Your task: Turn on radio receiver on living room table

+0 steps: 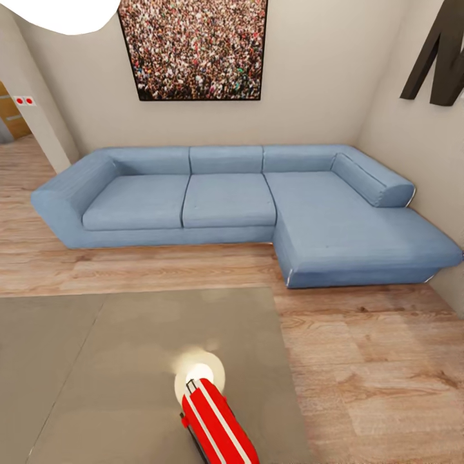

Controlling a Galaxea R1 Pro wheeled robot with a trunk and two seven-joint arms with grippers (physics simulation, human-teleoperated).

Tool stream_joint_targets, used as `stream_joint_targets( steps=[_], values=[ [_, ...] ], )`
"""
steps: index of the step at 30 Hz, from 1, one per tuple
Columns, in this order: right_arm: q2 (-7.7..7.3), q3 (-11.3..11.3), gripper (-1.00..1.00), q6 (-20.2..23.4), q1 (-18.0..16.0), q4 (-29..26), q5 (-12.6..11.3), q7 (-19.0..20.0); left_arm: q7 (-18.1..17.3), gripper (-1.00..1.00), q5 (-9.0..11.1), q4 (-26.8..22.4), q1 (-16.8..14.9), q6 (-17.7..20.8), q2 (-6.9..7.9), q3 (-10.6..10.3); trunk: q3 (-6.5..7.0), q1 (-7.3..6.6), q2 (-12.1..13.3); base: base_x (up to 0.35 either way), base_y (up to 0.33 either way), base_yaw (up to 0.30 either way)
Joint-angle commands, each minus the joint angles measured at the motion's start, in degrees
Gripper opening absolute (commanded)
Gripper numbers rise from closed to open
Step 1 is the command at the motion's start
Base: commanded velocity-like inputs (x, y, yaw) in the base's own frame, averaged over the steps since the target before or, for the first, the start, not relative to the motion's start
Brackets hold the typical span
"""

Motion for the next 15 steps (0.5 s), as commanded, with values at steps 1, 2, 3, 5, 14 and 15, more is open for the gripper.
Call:
stream_joint_targets(
  steps=[1, 2, 3, 5, 14, 15],
  values=[
    [0.00, 0.00, 1.00, 0.00, 0.00, 0.00, 0.00, 0.00, -0.01, 1.00, -0.01, 0.00, 0.00, 0.00, 0.00, 0.01, -0.04, 0.00, 0.00, 0.000, 0.000, -0.019],
    [0.02, 0.00, 1.00, 0.00, 0.00, 0.00, 0.00, 0.00, -0.01, 1.00, -0.02, 0.00, 0.00, 0.00, 0.00, 0.01, -0.07, 0.00, 0.00, 0.000, 0.000, -0.016],
    [0.09, 0.00, 1.00, 0.03, 0.00, 0.00, -0.02, 0.00, -0.01, 1.00, 0.00, 0.00, 0.00, 0.00, 0.00, 0.01, -0.09, 0.00, 0.00, 0.000, 0.000, -0.010],
    [0.18, -0.03, 1.00, 0.07, 0.00, 0.00, -0.09, 0.00, 0.01, 1.00, 0.01, 0.00, 0.00, 0.00, 0.00, -0.02, -0.11, 0.00, 0.00, 0.000, 0.000, -0.007],
    [-0.04, 0.01, 1.00, -0.05, 0.00, 0.00, 0.03, 0.00, 0.00, 1.00, 0.01, 0.00, 0.00, 0.00, 0.00, -0.14, -0.48, 0.00, 0.00, 0.000, 0.000, -0.001],
    [-0.05, 0.01, 1.00, -0.07, 0.00, 0.00, 0.02, 0.00, 0.00, 1.00, 0.00, 0.00, 0.00, 0.00, 0.00, -0.15, -0.57, 0.00, 0.00, 0.000, 0.000, 0.000]
  ],
)
